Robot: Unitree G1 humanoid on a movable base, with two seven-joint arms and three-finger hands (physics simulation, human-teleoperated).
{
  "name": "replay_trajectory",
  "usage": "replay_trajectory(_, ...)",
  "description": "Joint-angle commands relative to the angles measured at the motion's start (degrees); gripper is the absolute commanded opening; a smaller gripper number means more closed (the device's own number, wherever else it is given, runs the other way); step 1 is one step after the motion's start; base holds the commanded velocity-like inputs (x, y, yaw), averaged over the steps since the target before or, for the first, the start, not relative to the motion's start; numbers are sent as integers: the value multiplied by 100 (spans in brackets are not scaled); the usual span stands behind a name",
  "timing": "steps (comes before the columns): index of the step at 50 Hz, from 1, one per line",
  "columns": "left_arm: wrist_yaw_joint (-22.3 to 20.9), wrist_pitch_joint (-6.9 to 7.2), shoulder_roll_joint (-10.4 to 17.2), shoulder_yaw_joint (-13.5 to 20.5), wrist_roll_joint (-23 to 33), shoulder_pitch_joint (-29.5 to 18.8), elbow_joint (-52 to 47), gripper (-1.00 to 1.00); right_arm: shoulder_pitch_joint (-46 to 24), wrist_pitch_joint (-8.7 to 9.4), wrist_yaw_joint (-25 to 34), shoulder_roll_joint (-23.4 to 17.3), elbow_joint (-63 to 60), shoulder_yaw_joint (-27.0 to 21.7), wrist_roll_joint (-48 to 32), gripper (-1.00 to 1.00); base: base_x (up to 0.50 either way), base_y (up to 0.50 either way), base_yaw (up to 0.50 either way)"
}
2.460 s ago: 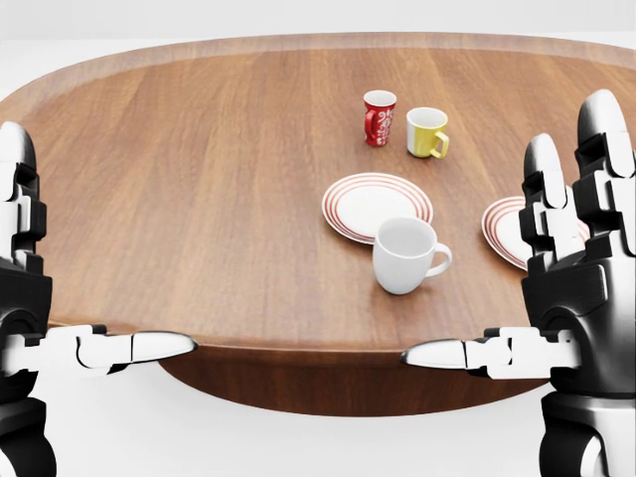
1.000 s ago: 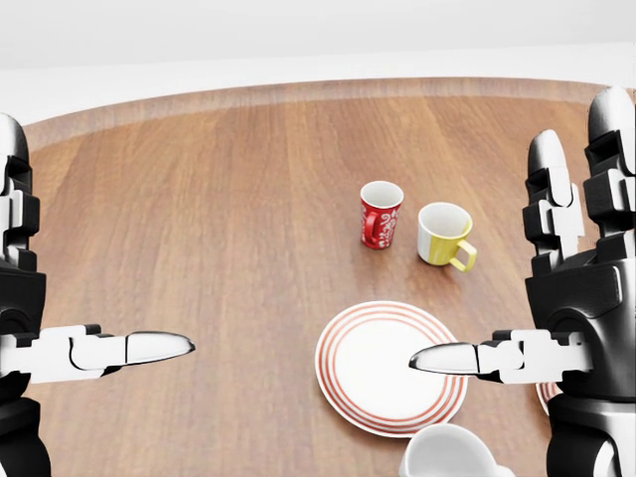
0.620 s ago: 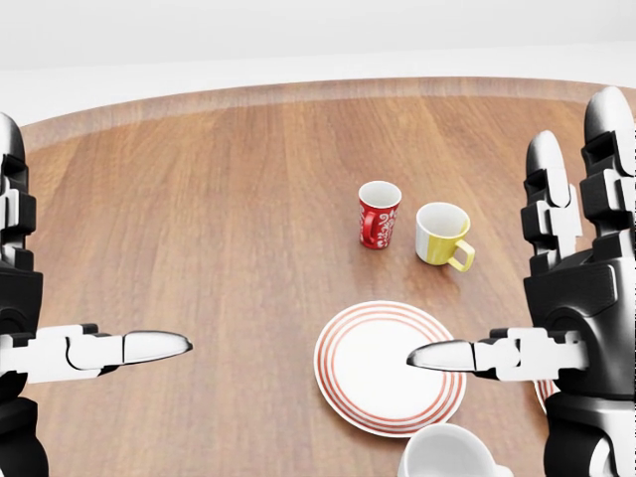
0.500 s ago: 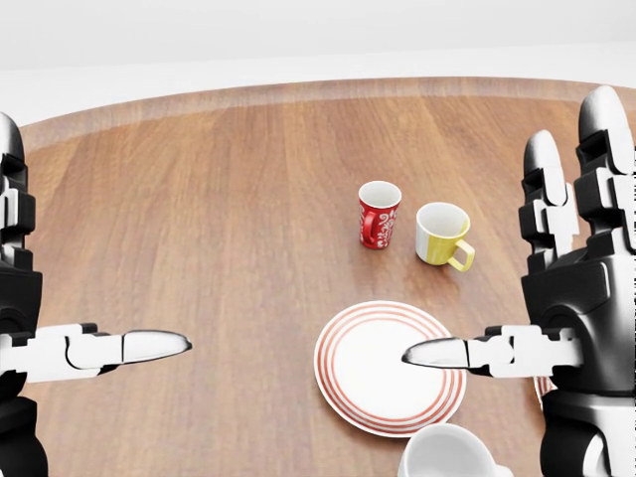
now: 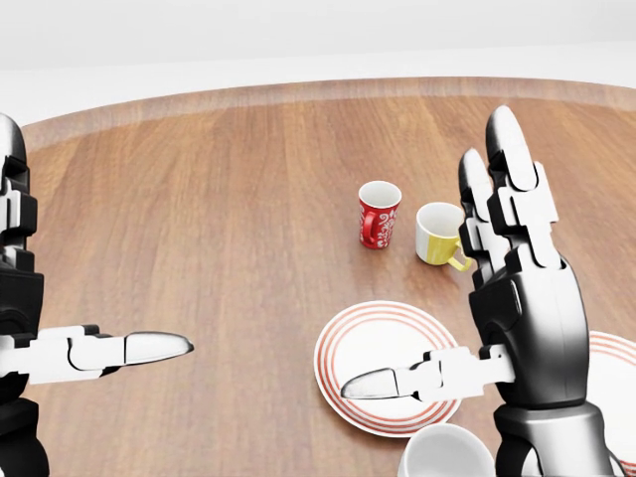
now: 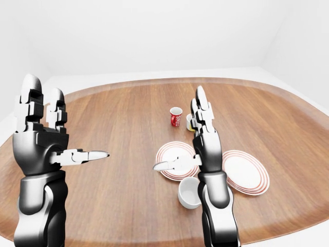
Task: Put the white mug on the left plate.
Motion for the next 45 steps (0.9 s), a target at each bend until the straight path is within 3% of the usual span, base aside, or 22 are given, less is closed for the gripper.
replay_trajectory(1,-11,0,0,1,25,3,-5,100,752,0,160,39,-87,516,-310,100,0,0,0)
replay_trajectory(27,-5,0,3,21,20,4,-12,100,1784,0,102,-279,-388,889,-300,100,0,0,0)
replay_trajectory(34,-6,0,2,18,25,10,-14,100,1903,0,158,-516,-577,1100,-968,100,0,0,0)
replay_trajectory(45,-16,0,6,31,12,16,-31,100,1806,0,545,-524,-806,1023,-1821,100,0,0,0)
